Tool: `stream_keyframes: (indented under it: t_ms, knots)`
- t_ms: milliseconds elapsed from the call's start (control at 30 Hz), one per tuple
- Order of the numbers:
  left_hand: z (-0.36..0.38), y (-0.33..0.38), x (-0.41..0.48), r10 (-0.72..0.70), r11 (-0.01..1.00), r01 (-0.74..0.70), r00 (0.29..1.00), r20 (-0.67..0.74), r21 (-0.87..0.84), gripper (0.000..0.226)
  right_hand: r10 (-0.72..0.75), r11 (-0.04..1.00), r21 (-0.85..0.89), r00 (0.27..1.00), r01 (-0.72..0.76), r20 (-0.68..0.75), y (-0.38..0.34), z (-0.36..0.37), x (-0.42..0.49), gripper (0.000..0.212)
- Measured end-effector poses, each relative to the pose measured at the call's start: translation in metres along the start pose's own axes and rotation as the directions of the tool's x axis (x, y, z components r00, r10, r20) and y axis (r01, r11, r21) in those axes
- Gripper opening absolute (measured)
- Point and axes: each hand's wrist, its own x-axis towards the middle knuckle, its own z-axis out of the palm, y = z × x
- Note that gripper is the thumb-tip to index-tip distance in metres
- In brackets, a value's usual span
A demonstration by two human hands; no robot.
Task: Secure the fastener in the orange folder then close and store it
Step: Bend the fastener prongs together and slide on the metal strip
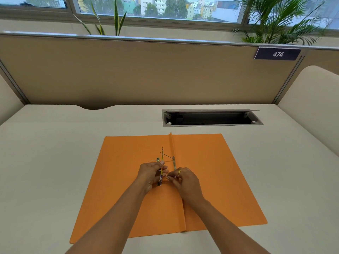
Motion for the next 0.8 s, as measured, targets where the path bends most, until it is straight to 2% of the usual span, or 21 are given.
stream_keyframes:
  t_ms: [200,333,567,667,800]
  knots:
    - [0.0,-0.003,0.0,0.001,1.0,-0.001,1.0,-0.008,0.016,0.016,0.025,1.0,0.008,1.0,-0.025,-0.007,-0.005,0.001,-0.002,0.018]
    - [0.004,-0.007,-0.001,0.023,0.997,-0.02,0.999,-0.041,0.074,0.015,0.078,0.993,0.089,0.996,-0.075,-0.033,-0.01,0.0,-0.005,0.02]
    - [0.007,-0.013,-0.003,0.032,0.992,-0.026,0.998,-0.048,0.122,0.009,0.274,0.919,0.301,0.961,-0.256,-0.02,-0.022,0.005,-0.005,0.013]
    - [0.006,-0.014,-0.006,0.042,0.985,-0.038,0.999,-0.019,0.167,0.02,0.337,0.871,0.371,0.941,-0.323,0.028,-0.024,0.004,-0.005,0.005]
    - [0.001,-0.02,-0.008,0.078,0.969,-0.077,0.997,0.004,0.234,0.028,0.435,0.826,0.386,0.9,-0.411,0.028,-0.02,0.0,-0.005,0.015]
